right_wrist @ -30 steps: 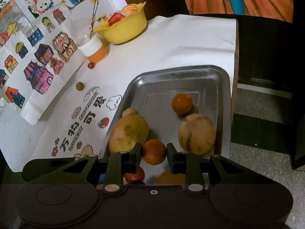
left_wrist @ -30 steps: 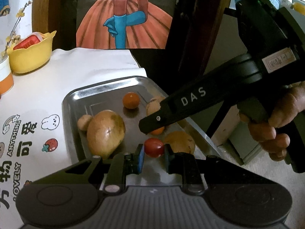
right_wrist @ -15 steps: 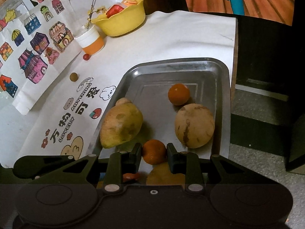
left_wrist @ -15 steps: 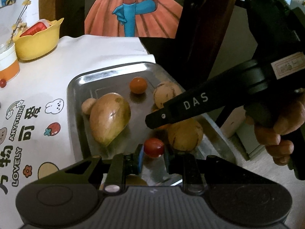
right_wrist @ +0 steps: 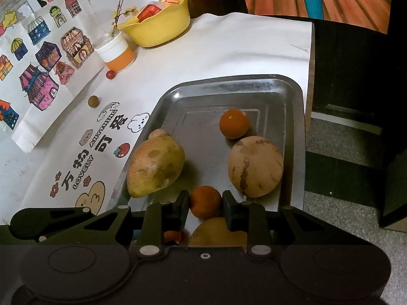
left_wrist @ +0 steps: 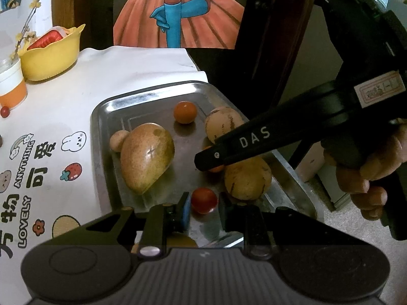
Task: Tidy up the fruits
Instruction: 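Release the cherry tomato into the tray with left tool while right tool releases the orange fruit, then move both open tools from the tray toward the fruits beside the glass jar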
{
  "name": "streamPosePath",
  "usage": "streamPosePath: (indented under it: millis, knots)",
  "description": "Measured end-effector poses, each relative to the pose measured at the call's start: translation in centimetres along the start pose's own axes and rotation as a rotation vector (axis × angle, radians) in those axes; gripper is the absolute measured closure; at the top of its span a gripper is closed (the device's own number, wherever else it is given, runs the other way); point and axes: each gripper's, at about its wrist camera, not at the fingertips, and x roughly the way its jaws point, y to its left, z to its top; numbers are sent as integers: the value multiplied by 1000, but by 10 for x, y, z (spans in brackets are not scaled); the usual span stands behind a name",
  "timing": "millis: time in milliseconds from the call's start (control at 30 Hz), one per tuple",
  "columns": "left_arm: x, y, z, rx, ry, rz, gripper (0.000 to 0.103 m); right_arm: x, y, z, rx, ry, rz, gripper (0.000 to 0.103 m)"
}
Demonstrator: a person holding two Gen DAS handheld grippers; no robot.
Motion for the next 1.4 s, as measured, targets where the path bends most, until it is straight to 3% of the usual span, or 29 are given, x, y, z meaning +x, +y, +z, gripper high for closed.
streamPosePath:
  millis: [367,500,767,1133,1400]
  knots:
    - [-19,-7,-5,-6,-36,-5,61,-22,1,-5,8,-43,-2,68]
    - [-33,-12,-9,-9,-64,-2,55,-36,2,-8,11,-70,-4,62]
    - [-74,-14,-25,-26,-129,26,42,-73,17,-22,-12,-135,-14,42]
    - [-135,7,-53,-110,-238,107,5,-111,45,-64,-64,-186,-10,6]
    - [-157,21,-68,-146,-251,157,1,-123,64,-96,-129,-192,-17,1]
